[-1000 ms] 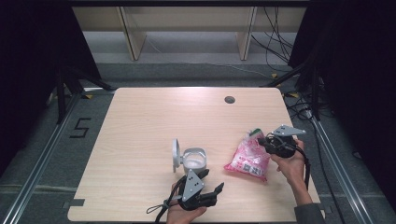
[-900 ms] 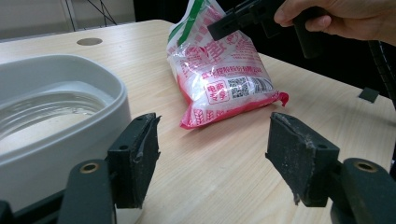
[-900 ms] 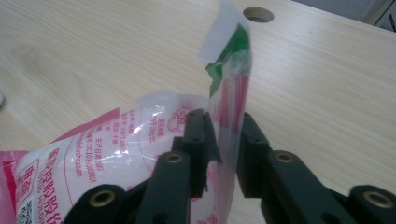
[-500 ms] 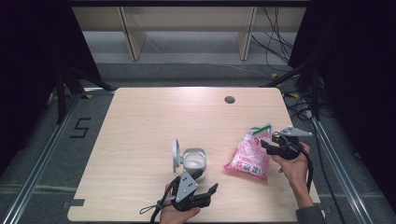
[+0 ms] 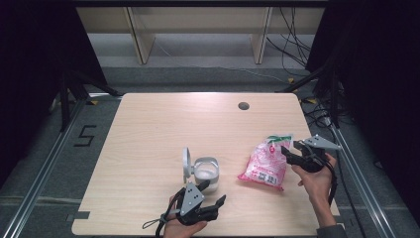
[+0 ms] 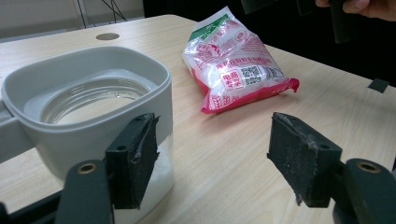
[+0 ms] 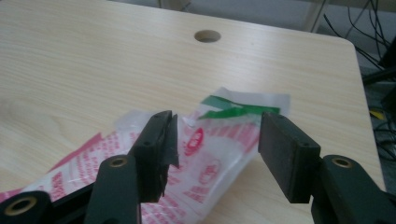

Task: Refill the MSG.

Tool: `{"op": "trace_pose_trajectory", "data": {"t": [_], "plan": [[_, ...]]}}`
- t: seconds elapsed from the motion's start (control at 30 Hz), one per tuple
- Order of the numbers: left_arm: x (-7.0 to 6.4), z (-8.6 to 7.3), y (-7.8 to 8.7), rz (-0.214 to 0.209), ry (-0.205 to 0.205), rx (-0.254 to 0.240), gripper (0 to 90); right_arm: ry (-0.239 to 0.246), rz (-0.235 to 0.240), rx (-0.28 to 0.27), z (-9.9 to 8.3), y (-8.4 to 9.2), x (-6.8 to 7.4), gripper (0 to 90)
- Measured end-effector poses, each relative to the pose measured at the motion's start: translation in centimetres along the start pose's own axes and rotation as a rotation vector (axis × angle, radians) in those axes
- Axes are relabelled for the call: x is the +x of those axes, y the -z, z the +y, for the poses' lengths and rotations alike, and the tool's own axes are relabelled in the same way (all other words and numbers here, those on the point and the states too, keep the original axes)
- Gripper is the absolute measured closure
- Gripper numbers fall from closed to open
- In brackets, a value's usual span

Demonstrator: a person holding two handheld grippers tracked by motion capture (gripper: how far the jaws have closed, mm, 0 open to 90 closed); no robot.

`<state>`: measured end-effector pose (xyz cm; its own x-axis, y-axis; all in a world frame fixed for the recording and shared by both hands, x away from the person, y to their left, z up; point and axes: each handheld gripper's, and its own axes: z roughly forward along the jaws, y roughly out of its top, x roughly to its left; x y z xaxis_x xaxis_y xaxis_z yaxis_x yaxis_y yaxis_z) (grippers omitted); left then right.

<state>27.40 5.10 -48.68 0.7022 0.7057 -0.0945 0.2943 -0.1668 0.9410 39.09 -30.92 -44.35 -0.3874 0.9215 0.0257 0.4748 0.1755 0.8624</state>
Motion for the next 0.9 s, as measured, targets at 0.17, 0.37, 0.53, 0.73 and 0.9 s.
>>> {"op": "trace_pose_trajectory", "data": {"t": [0.17,0.37,0.53,0.73,0.9], "plan": [[0.3,0.0,0.7,0.019,-0.007,0.005,31.8,0.056,0.036,0.007,0.1,0.0,1.3,45.5],[0.7,0.0,1.2,0.043,0.001,-0.012,34.6,0.078,0.106,0.02,-0.2,-0.6,3.0,44.7],[0.9,-0.2,1.8,0.051,-0.015,-0.004,36.5,0.1,0.15,0.029,-0.2,-0.7,4.2,44.2],[1.4,-0.5,2.7,0.056,-0.014,-0.019,44.3,0.089,0.161,0.053,-0.5,-0.6,4.7,44.0],[2.2,-0.9,3.5,0.064,-0.052,-0.029,62.8,0.099,0.177,0.044,-0.6,-0.7,4.8,43.9]]}}
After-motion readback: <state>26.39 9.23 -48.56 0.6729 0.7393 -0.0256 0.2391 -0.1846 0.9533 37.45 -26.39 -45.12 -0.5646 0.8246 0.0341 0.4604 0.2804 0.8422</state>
